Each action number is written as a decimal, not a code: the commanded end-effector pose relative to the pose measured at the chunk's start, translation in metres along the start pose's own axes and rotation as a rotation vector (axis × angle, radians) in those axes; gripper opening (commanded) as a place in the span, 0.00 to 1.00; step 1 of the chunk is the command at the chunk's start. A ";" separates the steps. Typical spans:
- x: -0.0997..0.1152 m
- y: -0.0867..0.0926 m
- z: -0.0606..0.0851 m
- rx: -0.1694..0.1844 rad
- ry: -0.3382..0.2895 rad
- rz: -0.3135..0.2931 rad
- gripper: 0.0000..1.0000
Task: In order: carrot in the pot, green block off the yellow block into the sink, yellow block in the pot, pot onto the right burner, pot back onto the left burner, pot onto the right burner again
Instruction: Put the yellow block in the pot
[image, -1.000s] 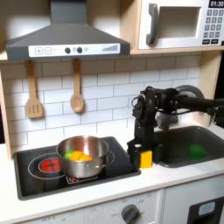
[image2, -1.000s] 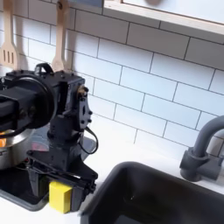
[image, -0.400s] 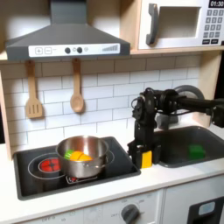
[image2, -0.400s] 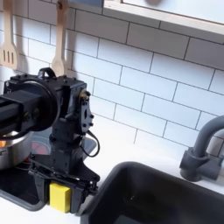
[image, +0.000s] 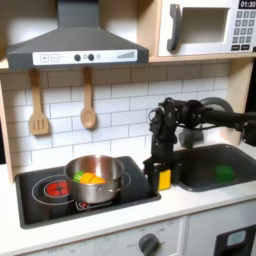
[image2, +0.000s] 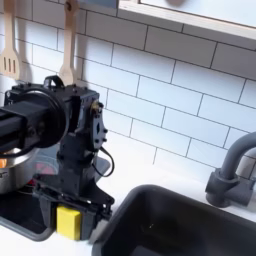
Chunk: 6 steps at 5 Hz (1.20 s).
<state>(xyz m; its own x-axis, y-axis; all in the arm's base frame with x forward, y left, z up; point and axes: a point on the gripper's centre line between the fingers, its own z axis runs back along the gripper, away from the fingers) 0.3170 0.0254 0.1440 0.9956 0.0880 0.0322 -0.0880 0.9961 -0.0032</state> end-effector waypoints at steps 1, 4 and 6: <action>0.010 0.002 0.042 -0.024 -0.096 0.024 0.00; 0.027 0.030 0.066 -0.029 -0.149 0.142 0.00; 0.034 0.063 0.061 -0.010 -0.136 0.246 0.00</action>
<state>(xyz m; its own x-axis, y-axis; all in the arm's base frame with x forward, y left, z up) 0.3432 0.0885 0.2068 0.9313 0.3238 0.1672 -0.3217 0.9460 -0.0400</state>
